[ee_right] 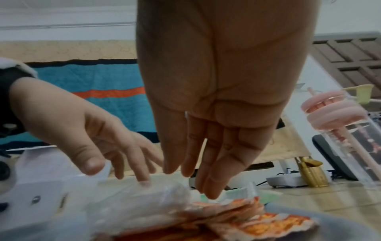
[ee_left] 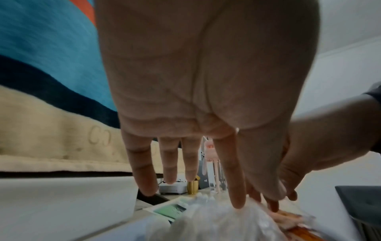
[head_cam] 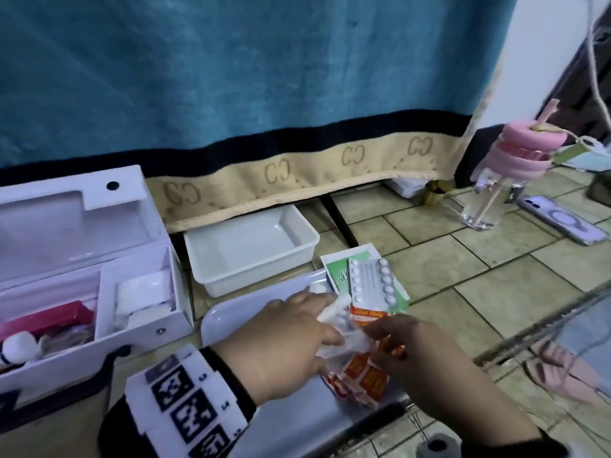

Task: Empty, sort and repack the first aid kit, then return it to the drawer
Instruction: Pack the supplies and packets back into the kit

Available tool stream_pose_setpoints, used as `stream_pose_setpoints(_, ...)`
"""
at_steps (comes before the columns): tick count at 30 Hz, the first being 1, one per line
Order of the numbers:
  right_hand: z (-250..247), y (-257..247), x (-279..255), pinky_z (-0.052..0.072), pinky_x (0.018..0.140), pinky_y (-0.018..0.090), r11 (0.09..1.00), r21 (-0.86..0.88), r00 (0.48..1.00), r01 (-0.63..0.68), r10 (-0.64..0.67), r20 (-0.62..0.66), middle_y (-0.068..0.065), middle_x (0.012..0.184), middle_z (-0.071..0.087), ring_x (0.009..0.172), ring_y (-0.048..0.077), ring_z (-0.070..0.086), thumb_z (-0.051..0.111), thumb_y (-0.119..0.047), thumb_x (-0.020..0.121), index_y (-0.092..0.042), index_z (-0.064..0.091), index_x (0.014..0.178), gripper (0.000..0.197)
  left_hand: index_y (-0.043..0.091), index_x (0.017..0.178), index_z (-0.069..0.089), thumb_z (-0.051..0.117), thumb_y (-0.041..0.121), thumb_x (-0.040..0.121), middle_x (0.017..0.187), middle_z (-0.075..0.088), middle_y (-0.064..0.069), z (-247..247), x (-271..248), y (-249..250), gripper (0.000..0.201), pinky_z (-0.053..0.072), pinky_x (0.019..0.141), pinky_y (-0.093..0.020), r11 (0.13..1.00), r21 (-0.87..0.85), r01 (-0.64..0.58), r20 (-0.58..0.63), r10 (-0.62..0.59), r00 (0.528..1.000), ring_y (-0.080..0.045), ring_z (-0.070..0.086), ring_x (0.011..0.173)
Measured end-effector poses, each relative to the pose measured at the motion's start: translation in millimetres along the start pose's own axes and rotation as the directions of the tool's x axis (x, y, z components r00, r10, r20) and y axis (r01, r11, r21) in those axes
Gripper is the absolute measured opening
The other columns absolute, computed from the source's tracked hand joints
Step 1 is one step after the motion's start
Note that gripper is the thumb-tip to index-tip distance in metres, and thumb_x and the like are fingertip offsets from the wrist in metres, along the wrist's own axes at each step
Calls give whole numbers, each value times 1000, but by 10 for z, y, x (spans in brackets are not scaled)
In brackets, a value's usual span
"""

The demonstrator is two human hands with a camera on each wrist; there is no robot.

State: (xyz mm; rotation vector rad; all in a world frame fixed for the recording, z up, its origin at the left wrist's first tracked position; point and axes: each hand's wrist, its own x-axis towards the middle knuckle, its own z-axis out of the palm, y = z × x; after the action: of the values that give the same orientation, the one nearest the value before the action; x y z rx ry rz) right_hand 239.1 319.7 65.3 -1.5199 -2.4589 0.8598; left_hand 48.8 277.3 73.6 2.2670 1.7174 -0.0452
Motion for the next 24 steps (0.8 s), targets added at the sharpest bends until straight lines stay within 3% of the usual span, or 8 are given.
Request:
stream_pose_setpoints(2,60,-44,5,42,77,5,999,2,998,51,-51,41,-23,89,55,87,-5,58,58,-16,87,-36,63,114,34,39,128,49,55,46,88,148,29,9,48,-2,0,41,32,106,-36,1000,-8,29,14,-29,999,-19,31,135)
stream_pose_setpoints(5,75,-115,21,36,89,7,990,-22,983,136,-133,126,-21,113,58,107,-4,52,53,-12,88,-39,59,119,42,31,111,52,60,45,85,122,44,11,36,-92,-38,31,44,89,-35,989,-57,137,2,-137,991,-18,50,109)
stream_pose_setpoints(9,-116,-197,119,39,73,2,988,2,983,157,-157,97,-17,111,62,94,-5,57,56,-20,90,-39,61,116,33,24,95,45,53,16,86,107,47,7,43,-223,-151,15,47,80,-37,961,-26,276,-5,-276,961,-19,53,96)
stream_pose_setpoints(12,-271,-269,296,42,71,3,986,-49,988,156,-155,22,-17,108,64,89,-4,58,57,-22,90,-36,62,115,29,26,88,36,48,13,88,97,42,8,70,-285,-236,17,46,80,-36,946,-34,323,-17,-324,946,-19,53,95)
stream_pose_setpoints(15,-261,-388,531,47,89,25,958,-170,973,229,-228,28,-12,118,61,108,9,57,56,-23,90,-34,60,118,31,26,88,35,48,19,90,98,43,6,67,-316,-272,15,40,77,-31,931,-55,361,-39,-363,931,-20,52,100)
stream_pose_setpoints(17,-168,-452,700,44,95,30,918,-274,958,285,-268,100,-12,125,57,115,11,54,55,-23,89,-33,56,122,34,25,92,40,49,24,90,106,47,4,48,-311,-281,9,38,78,-29,925,-83,371,-63,-376,924,-19,51,103)
stream_pose_setpoints(21,51,-588,1004,48,86,33,785,-447,899,429,-320,300,4,115,60,108,23,58,55,-9,83,-19,58,110,28,22,111,47,50,30,91,119,49,2,-37,-281,-286,22,42,88,-30,923,-119,366,-85,-377,922,-19,50,109)
stream_pose_setpoints(24,140,-662,1134,50,85,36,726,-513,879,457,-281,385,10,114,57,105,28,59,51,-6,84,-12,57,111,28,21,116,49,51,32,91,123,49,1,-93,-255,-305,27,42,87,-30,920,-119,374,-94,-386,918,-20,51,110)
